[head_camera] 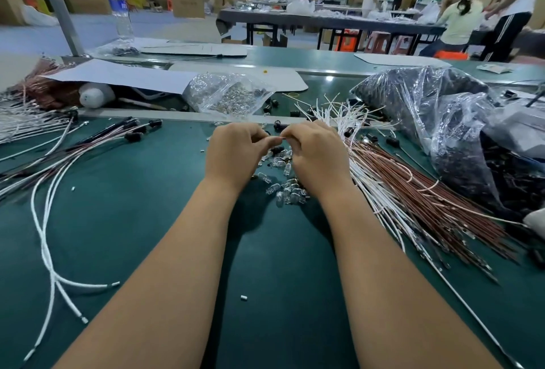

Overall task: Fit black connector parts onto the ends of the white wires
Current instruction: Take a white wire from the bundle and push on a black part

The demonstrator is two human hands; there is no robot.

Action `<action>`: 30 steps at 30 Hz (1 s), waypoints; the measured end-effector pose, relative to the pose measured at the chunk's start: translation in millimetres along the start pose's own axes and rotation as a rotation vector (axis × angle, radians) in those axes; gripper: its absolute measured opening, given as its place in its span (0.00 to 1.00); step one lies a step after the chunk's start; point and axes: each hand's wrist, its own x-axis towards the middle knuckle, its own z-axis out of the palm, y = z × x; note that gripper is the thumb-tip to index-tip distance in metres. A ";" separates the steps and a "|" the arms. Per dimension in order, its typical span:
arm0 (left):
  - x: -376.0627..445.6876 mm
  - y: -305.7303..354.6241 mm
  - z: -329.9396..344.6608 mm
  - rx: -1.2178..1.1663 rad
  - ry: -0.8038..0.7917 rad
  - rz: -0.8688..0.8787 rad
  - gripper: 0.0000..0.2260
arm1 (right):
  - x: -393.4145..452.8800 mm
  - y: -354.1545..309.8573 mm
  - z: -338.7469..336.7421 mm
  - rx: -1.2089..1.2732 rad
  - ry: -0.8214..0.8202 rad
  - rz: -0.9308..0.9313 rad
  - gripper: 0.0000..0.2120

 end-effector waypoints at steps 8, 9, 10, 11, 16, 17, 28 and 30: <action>2.3 -9.7 13.1 0.276 -0.142 0.009 0.13 | -0.3 10.6 -2.6 0.078 0.125 0.379 0.11; 2.7 -8.7 16.7 0.358 -0.213 0.014 0.15 | -0.3 8.8 -2.6 0.087 0.118 0.377 0.10; 3.1 -7.7 19.9 0.416 -0.274 0.007 0.16 | -0.3 6.4 -2.0 0.089 0.106 0.370 0.10; 3.4 -6.9 21.8 0.440 -0.316 -0.015 0.15 | -0.3 3.8 -1.3 0.083 0.088 0.369 0.10; 5.8 -9.4 19.4 0.248 -0.256 -0.150 0.08 | 0.7 -1.8 3.5 -0.083 -0.137 0.427 0.09; 6.5 -9.0 19.0 0.233 -0.254 -0.170 0.08 | 1.0 -2.6 3.6 -0.074 -0.160 0.422 0.10; 9.5 -6.4 17.3 0.329 -0.356 -0.319 0.15 | 1.3 -5.0 6.1 0.255 -0.184 0.465 0.13; 7.8 -5.2 15.7 0.252 -0.305 -0.328 0.12 | 0.5 -6.1 5.6 0.283 -0.155 0.465 0.12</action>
